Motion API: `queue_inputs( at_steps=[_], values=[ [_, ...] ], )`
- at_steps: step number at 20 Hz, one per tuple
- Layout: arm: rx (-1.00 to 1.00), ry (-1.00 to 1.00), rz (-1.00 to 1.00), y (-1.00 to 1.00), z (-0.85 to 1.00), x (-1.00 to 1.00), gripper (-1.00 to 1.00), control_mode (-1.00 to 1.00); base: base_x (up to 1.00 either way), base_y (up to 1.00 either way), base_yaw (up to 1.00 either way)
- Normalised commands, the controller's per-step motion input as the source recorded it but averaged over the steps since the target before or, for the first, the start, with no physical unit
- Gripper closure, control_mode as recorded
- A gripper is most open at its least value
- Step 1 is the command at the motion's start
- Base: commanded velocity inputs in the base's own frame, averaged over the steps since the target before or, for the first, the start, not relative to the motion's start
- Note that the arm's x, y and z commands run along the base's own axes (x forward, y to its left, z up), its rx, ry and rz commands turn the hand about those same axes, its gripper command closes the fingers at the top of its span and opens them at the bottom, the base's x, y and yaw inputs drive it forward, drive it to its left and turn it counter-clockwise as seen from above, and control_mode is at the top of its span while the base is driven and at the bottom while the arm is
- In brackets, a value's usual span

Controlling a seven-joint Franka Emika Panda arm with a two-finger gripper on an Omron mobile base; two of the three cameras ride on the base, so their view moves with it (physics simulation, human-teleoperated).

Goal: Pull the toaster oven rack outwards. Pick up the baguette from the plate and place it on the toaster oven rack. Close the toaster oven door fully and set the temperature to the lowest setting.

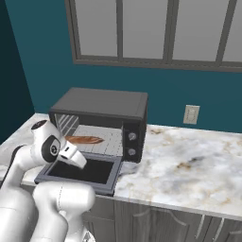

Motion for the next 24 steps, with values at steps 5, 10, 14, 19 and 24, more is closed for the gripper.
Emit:
queue_inputs(
  at_steps=[5,10,14,19,24],
  values=[
    [0.0,-0.06,0.0,-0.07,-0.14,0.21,-1.0,-1.0,0.0,0.0,0.0],
    [0.0,-0.11,0.0,-0.27,-0.08,0.23,-1.0,-1.0,0.0,0.0,0.0],
    [0.0,-0.12,0.0,-0.3,-0.07,0.25,-1.0,-1.0,0.0,0.0,0.0],
    [0.0,-0.13,0.0,-0.28,-0.08,0.24,-1.0,-1.0,0.0,0.0,0.0],
    [0.0,-0.12,0.0,-0.29,-0.03,0.25,-1.0,-1.0,0.0,0.0,0.0]
  ],
)
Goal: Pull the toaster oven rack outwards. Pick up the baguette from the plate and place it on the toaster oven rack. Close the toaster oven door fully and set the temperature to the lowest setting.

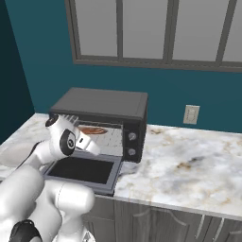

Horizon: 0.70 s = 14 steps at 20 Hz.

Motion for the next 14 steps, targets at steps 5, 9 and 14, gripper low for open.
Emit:
queue_inputs(
  at_steps=[5,9,14],
  values=[
    [0.0,-0.13,0.0,-0.35,0.0,0.16,-1.0,-1.0,0.0,0.0,0.0],
    [0.0,-0.15,0.0,-0.4,-0.01,0.16,-1.0,-1.0,0.0,0.0,0.0],
    [0.0,-0.11,0.0,-0.33,-0.16,0.23,-1.0,-1.0,0.0,0.0,0.0]
  ],
)
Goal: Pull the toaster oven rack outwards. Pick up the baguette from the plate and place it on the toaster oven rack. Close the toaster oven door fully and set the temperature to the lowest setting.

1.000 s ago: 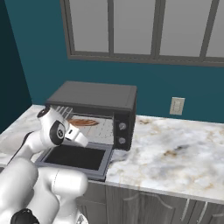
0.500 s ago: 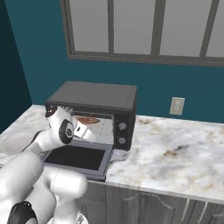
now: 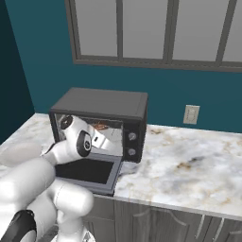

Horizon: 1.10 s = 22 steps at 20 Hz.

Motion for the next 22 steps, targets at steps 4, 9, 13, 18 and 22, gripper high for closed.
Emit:
queue_inputs(
  at_steps=[4,9,13,18,22],
  values=[
    [0.0,-0.09,0.0,-0.32,-0.19,0.17,-1.0,-1.0,0.0,0.0,0.0],
    [0.0,-0.11,0.0,-0.41,-0.09,0.12,-1.0,-1.0,0.0,0.0,0.0],
    [0.03,-0.14,0.0,-0.57,0.0,0.06,-1.0,-1.0,0.0,0.0,0.0],
    [0.18,-0.08,0.0,-0.8,0.01,-0.19,-1.0,-1.0,0.0,0.0,0.0],
    [0.28,-0.06,0.0,-0.76,0.11,-0.56,-1.0,-1.0,0.0,0.0,0.0]
  ],
)
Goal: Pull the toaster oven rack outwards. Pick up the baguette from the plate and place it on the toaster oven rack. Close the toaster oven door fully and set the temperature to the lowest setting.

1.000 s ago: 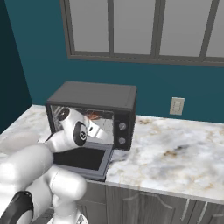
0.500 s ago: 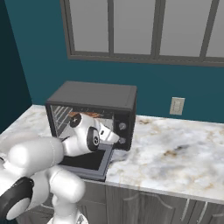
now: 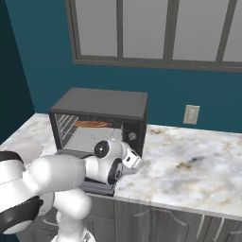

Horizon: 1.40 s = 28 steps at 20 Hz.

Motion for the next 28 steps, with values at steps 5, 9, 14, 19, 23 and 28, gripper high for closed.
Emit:
queue_inputs(
  at_steps=[5,9,14,19,23,28],
  values=[
    [0.29,-0.09,0.01,-0.69,0.31,-0.72,-1.0,-1.0,0.0,0.0,0.0],
    [0.24,-0.07,0.04,-0.54,0.47,-0.88,-1.0,-1.0,0.0,0.0,0.0],
    [0.24,0.0,0.04,-0.39,0.5,-0.76,-1.0,-1.0,0.0,0.0,0.0],
    [0.24,-0.01,0.03,-0.34,0.61,-0.51,-1.0,-1.0,0.0,0.0,0.0],
    [0.18,-0.03,0.01,-0.23,0.49,-0.37,-1.0,-1.0,0.0,0.0,0.0],
    [0.09,-0.01,0.0,-0.02,0.35,-0.27,-1.0,-1.0,0.0,0.0,0.0]
  ],
)
